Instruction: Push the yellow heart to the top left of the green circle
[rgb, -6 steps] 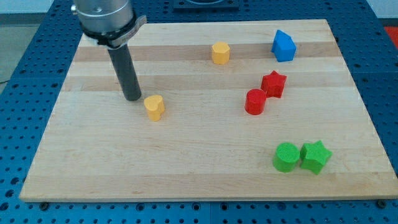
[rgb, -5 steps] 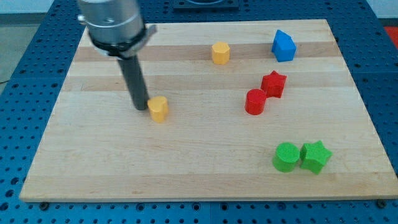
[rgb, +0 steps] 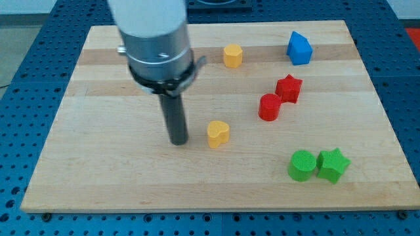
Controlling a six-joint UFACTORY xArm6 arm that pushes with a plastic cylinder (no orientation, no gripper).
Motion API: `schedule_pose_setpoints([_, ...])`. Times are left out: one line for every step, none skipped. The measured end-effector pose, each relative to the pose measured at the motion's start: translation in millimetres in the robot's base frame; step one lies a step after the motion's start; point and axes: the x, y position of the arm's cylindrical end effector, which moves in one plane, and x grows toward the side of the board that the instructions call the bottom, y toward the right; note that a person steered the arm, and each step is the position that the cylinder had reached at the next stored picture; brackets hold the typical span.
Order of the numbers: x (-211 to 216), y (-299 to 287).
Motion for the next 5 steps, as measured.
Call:
schedule_pose_setpoints([0,68])
schedule_pose_setpoints([0,137])
schedule_pose_setpoints([0,138])
schedule_pose_setpoints([-4,102])
schedule_pose_setpoints([-23,111])
